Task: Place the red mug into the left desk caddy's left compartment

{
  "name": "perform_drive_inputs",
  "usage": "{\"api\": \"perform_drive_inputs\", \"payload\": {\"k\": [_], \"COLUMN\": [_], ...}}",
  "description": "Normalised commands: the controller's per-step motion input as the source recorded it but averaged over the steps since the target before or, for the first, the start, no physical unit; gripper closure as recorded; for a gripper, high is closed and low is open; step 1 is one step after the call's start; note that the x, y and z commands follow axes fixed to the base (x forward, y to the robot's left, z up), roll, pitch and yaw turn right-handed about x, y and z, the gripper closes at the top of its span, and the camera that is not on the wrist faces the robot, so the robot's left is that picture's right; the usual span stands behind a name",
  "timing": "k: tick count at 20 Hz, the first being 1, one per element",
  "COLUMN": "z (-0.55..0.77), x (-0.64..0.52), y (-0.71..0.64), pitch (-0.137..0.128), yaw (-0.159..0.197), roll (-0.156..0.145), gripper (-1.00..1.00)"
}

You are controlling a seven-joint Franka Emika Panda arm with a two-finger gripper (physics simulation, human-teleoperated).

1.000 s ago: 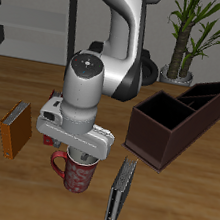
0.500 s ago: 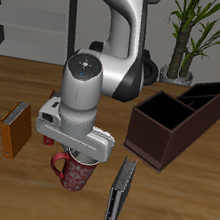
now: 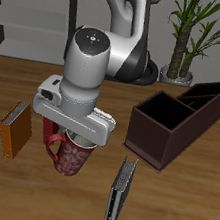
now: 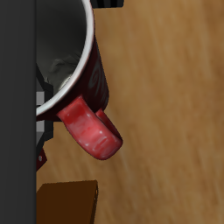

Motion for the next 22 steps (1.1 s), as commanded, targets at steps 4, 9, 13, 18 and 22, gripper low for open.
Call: {"api": "perform_drive_inputs", "payload": {"k": [4, 9, 13, 18, 22], "z": [0.64, 0.51, 0.56, 0.53, 0.44], "x": [-0.34, -0.31, -0.38, -0.46, -0.47], "y": [0.04, -0.05, -0.02, 0.14, 0.19], "pitch": [-0.068, -0.029, -0.048, -0.061, -0.029], "yaw": [0.048, 0.004, -0.005, 0.033, 0.005], "roll": [-0.011, -0.012, -0.022, 0.002, 0.008], "gripper": [1.00, 1.00, 1.00, 1.00, 1.00]}}
